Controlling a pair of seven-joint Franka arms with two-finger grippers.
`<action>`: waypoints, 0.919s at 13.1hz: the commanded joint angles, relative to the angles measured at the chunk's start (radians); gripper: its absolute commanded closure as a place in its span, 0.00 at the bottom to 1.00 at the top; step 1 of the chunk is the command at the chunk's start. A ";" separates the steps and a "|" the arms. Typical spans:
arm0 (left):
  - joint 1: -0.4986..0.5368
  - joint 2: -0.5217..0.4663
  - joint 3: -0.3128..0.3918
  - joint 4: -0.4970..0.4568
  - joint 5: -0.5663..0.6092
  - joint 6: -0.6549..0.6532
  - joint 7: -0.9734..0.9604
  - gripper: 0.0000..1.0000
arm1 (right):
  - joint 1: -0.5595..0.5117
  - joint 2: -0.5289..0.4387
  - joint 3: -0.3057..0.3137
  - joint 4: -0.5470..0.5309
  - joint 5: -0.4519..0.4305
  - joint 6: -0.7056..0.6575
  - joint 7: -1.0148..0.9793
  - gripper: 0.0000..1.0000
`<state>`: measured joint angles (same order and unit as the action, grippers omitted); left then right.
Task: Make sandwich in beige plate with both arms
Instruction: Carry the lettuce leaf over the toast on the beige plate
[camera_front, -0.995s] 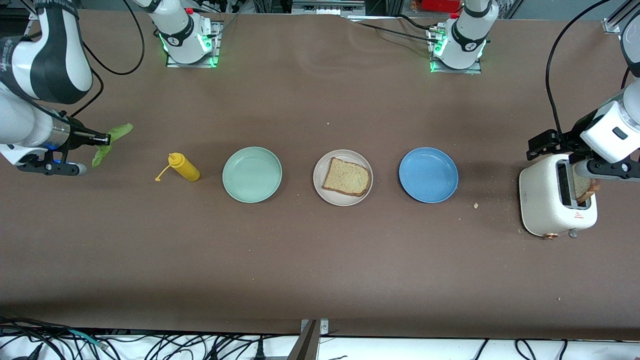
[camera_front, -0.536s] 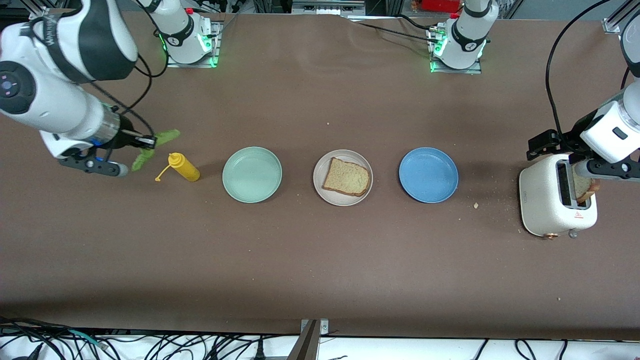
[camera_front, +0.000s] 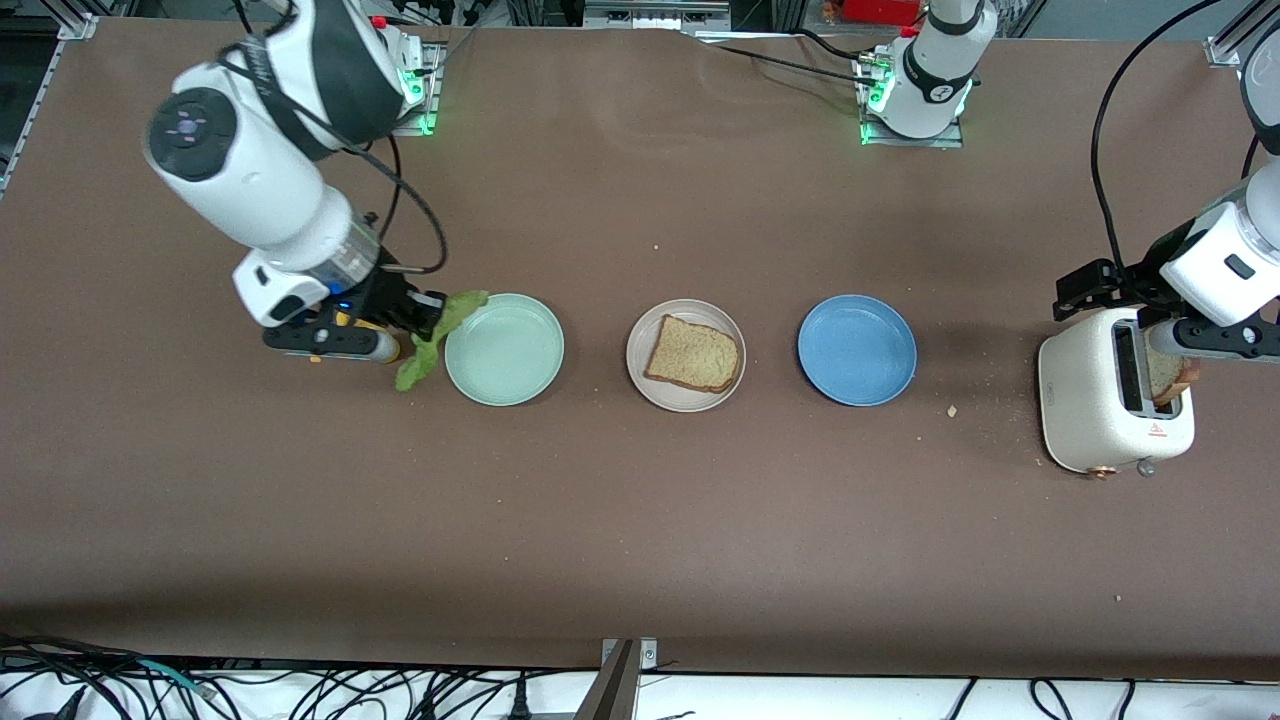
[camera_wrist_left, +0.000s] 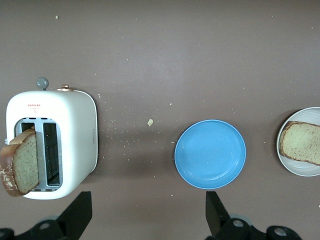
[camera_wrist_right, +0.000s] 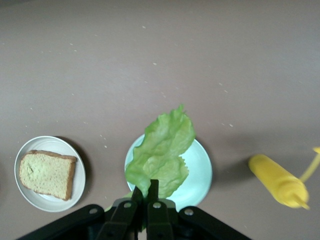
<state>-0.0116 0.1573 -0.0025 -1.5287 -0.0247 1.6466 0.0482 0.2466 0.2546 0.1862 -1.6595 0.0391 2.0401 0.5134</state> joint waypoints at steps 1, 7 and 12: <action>0.001 -0.002 0.001 0.001 -0.024 -0.004 -0.002 0.00 | 0.058 0.138 -0.001 0.183 -0.042 -0.001 0.110 1.00; 0.001 -0.002 0.001 0.001 -0.024 -0.004 -0.001 0.00 | 0.193 0.372 -0.004 0.345 -0.041 0.303 0.455 1.00; 0.001 -0.002 0.001 0.001 -0.024 -0.004 0.001 0.00 | 0.292 0.480 0.004 0.388 -0.018 0.329 0.698 1.00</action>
<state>-0.0116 0.1574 -0.0026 -1.5287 -0.0247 1.6466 0.0483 0.5181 0.7130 0.1869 -1.3201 0.0146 2.4134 1.1383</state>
